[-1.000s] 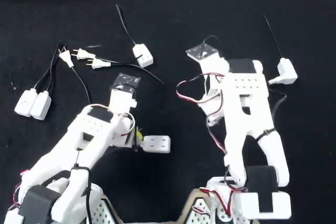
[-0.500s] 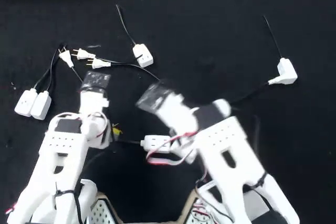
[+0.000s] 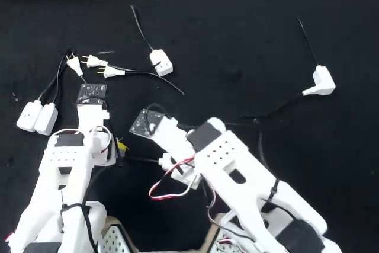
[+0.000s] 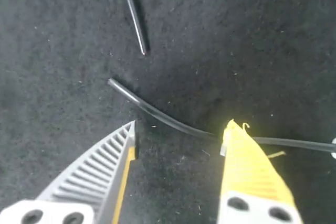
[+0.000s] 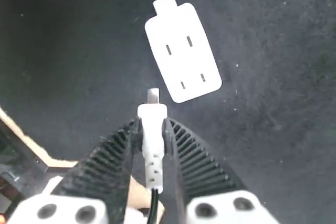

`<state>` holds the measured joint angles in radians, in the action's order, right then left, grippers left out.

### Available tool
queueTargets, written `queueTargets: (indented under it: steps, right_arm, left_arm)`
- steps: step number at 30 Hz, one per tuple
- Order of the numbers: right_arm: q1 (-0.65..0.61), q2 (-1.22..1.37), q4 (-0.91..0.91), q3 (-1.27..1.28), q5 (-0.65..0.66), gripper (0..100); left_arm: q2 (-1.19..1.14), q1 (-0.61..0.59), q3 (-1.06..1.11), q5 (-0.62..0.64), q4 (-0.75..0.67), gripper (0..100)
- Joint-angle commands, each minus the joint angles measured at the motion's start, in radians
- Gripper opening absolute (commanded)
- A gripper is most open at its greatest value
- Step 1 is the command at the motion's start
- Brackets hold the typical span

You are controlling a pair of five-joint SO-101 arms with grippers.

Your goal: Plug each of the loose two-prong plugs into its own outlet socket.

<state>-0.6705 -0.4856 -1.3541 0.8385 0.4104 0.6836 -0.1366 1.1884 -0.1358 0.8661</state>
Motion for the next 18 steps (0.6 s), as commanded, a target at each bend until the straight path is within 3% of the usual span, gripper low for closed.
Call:
queueTargets:
  steps: [1,18]
  right_arm:
    - [-0.017,0.021,0.051,-0.01,-0.011,1.1]
    - [0.127,0.213,0.141,-0.185,-0.006,1.1]
  left_arm:
    - [-0.002,-0.005,-0.001,0.009,-0.029,27]
    - [-0.003,-0.005,0.058,0.0,-0.029,27]
